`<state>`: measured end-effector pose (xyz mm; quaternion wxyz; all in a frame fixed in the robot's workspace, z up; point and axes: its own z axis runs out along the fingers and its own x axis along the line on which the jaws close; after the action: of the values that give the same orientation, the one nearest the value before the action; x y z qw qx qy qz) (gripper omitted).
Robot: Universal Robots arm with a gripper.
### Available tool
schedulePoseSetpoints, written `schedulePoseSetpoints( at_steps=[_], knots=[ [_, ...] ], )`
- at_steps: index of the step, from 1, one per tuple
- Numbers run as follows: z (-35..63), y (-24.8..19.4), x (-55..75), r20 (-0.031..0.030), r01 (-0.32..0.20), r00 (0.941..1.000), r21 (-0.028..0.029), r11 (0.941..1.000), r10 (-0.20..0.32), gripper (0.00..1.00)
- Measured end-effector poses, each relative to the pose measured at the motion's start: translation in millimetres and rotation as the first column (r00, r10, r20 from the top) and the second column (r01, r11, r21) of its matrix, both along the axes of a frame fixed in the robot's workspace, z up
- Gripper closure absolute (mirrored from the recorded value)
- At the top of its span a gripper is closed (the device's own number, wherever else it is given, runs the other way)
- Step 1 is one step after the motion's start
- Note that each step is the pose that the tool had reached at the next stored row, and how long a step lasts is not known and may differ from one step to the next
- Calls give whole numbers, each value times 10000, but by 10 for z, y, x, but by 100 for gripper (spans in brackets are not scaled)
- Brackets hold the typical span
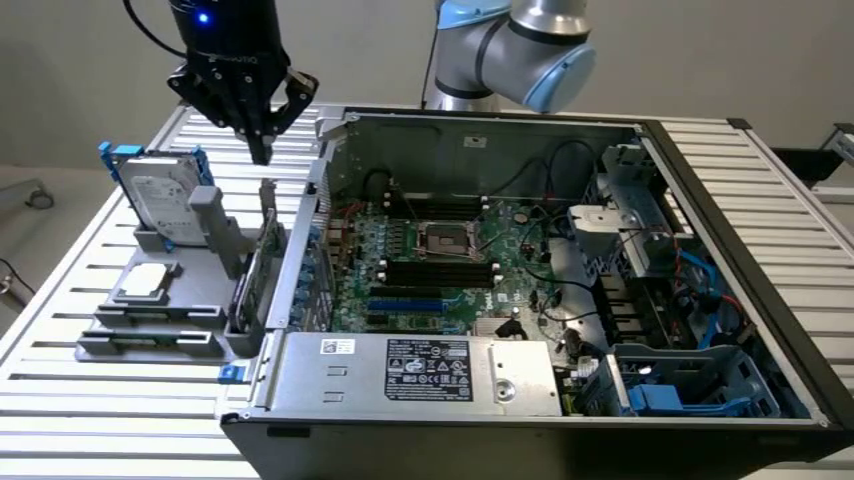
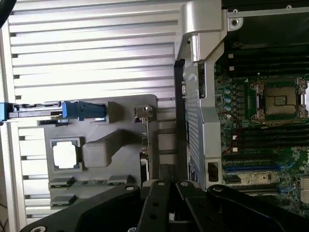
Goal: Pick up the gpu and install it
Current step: 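Reach for the gpu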
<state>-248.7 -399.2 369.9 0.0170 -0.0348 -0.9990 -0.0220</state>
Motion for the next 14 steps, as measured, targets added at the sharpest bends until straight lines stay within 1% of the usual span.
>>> schedulePoseSetpoints(
  at_steps=[4,9,14],
  knots=[
    [-30,-8,-53,-53,-32,10000,-3,10000,32,89],
    [-67,-32,-100,-122,-74,9999,-6,10000,74,89],
    [-69,-38,-114,-122,-75,9999,-2,10000,75,89]
  ],
)
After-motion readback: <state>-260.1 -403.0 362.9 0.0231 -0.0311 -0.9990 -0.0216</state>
